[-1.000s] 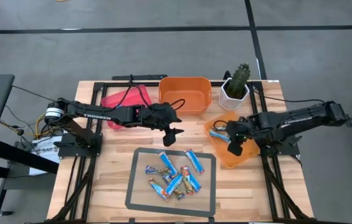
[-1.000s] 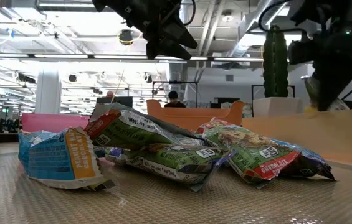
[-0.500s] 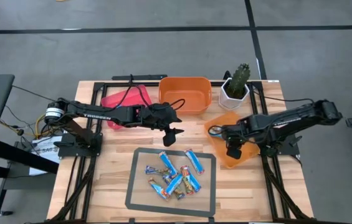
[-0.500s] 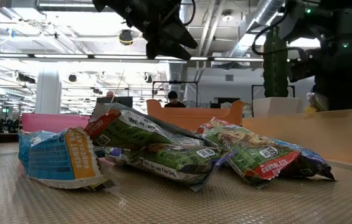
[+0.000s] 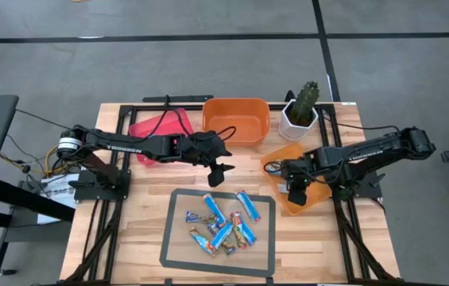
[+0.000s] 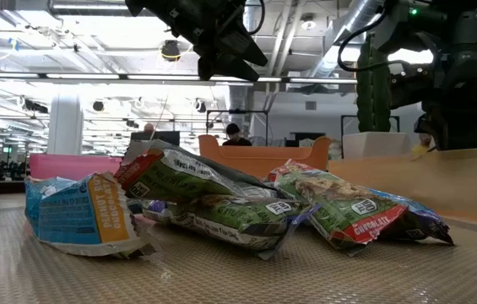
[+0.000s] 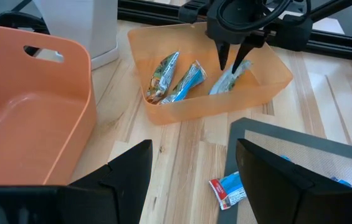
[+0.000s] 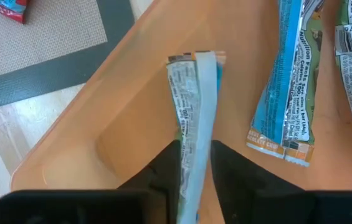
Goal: Pick and place Granola Bars by type
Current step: Put the orange granola bar into the light orange bin
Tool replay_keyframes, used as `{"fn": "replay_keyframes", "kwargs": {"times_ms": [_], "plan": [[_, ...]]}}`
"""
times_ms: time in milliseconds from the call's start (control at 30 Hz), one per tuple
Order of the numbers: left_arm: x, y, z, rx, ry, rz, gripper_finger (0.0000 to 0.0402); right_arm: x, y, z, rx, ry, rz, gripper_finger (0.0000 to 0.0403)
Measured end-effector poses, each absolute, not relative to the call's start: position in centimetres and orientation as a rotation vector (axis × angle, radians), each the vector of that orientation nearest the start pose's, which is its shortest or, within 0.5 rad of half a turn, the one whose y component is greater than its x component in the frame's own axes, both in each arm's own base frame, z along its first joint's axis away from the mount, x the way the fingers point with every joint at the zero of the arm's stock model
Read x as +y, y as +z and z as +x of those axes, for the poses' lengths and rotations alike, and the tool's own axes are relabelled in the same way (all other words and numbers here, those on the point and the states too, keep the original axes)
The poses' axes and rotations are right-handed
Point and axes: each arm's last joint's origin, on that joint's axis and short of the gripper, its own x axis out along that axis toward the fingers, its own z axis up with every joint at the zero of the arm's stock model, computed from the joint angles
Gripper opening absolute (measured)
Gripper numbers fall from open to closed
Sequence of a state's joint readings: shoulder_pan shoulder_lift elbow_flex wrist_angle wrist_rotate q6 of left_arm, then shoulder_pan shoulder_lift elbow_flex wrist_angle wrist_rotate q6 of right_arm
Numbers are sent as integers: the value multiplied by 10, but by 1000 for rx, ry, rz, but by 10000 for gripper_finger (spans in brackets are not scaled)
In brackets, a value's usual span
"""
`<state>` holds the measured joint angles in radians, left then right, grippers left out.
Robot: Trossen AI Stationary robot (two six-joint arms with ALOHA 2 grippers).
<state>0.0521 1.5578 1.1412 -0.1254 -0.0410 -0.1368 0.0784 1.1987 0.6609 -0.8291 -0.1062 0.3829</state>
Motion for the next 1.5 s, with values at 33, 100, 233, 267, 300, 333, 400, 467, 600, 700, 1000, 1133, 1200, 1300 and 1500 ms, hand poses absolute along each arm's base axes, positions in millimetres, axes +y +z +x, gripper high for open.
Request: {"fn": "replay_keyframes", "kwargs": {"times_ms": [33,100,233,267,300,333,400,467,600,700,1000,1133,1200,1300,1500], "plan": [[19,273,347,535,128,-136,224,17,181,184,1380,-109,340,84],[19,273,347,536,127,-136,224,17,181,184,1380,-110,340,95],[19,272,346,552,128,-136,224,17,181,184,1375,-109,340,108],[19,271,346,560,128,-136,224,17,181,184,1375,-109,340,110],[19,271,346,568,126,-137,224,17,182,184,1370,-108,340,111],[19,270,345,576,120,-139,224,17,183,184,1363,-107,340,112],[18,269,344,593,106,-143,224,17,186,183,1332,-103,341,113],[17,268,344,604,90,-147,224,18,191,183,1278,-106,329,113],[11,268,344,614,47,-137,224,21,203,178,1185,-113,294,113],[5,267,344,616,1,-111,224,25,212,173,1106,-140,268,113],[-13,265,342,653,-71,-71,224,55,244,163,737,-99,88,113],[-31,260,337,714,-214,-58,224,67,248,158,681,-70,50,113],[-47,257,331,762,-297,18,224,72,248,156,668,-61,31,113],[-72,251,321,823,-369,163,224,77,248,154,654,-64,4,113],[-117,243,309,857,-417,304,224,81,250,154,615,-83,-2,113]]}}
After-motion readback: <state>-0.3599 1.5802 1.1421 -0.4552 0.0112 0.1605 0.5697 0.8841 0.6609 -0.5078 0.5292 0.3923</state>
